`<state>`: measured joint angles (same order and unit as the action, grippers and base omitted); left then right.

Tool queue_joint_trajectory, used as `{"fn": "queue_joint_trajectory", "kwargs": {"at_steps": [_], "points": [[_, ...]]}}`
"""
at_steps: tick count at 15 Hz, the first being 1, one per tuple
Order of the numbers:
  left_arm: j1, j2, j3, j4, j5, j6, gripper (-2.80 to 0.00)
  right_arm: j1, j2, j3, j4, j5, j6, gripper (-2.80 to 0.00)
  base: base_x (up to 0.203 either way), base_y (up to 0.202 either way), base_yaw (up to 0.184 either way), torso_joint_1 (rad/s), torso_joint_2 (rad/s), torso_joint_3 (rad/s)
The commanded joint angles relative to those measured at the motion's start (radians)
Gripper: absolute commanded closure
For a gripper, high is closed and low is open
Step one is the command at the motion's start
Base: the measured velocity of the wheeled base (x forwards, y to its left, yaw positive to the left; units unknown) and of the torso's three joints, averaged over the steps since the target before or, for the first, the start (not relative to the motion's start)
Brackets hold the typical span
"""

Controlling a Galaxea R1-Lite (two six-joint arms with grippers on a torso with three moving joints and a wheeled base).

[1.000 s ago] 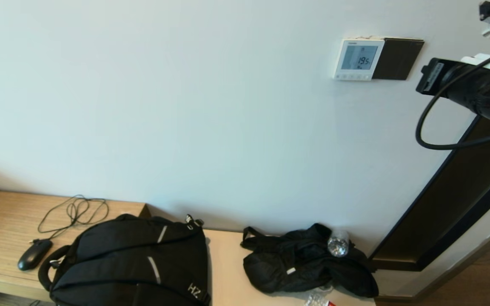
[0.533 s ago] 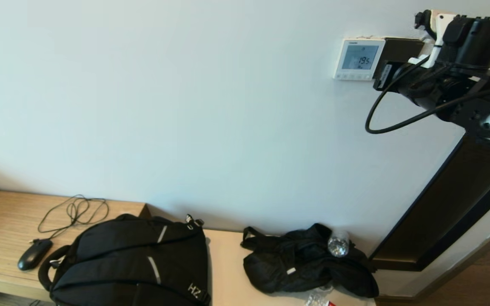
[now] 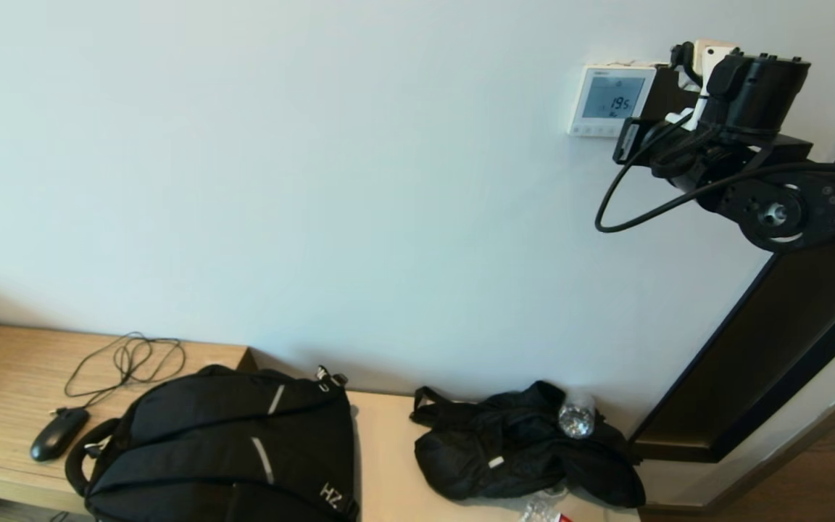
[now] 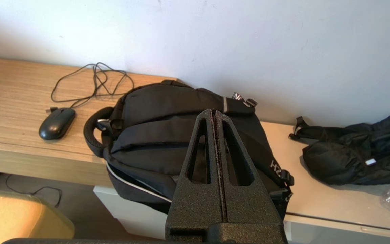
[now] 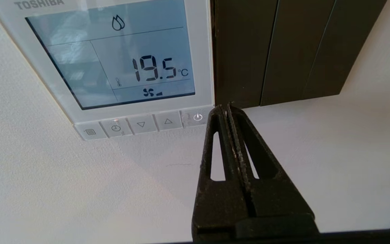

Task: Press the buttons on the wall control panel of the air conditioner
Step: Turn off the central air conditioner

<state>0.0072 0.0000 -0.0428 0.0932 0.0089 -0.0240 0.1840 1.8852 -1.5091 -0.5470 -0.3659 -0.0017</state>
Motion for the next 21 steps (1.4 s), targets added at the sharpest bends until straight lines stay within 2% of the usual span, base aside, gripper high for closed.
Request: {"fn": "queue_joint_trajectory", "kwargs": {"at_steps": [1,16,21], "points": [[0.000,0.000,0.000,0.000,0.000,-0.001,0.00,0.002,0.008,-0.003,-0.004,-0.002,0.000,0.00,0.000,0.000,0.000,0.000,0.00,0.000],[0.000,0.000,0.000,0.000,0.000,-0.001,0.00,0.017,0.037,-0.023,-0.004,-0.001,0.002,0.00,0.000,0.000,0.000,0.000,0.00,0.000],[0.000,0.000,0.000,0.000,0.000,-0.001,0.00,0.019,-0.040,0.019,-0.004,0.003,0.003,0.00,0.000,0.000,0.000,0.000,0.00,0.000]]}}
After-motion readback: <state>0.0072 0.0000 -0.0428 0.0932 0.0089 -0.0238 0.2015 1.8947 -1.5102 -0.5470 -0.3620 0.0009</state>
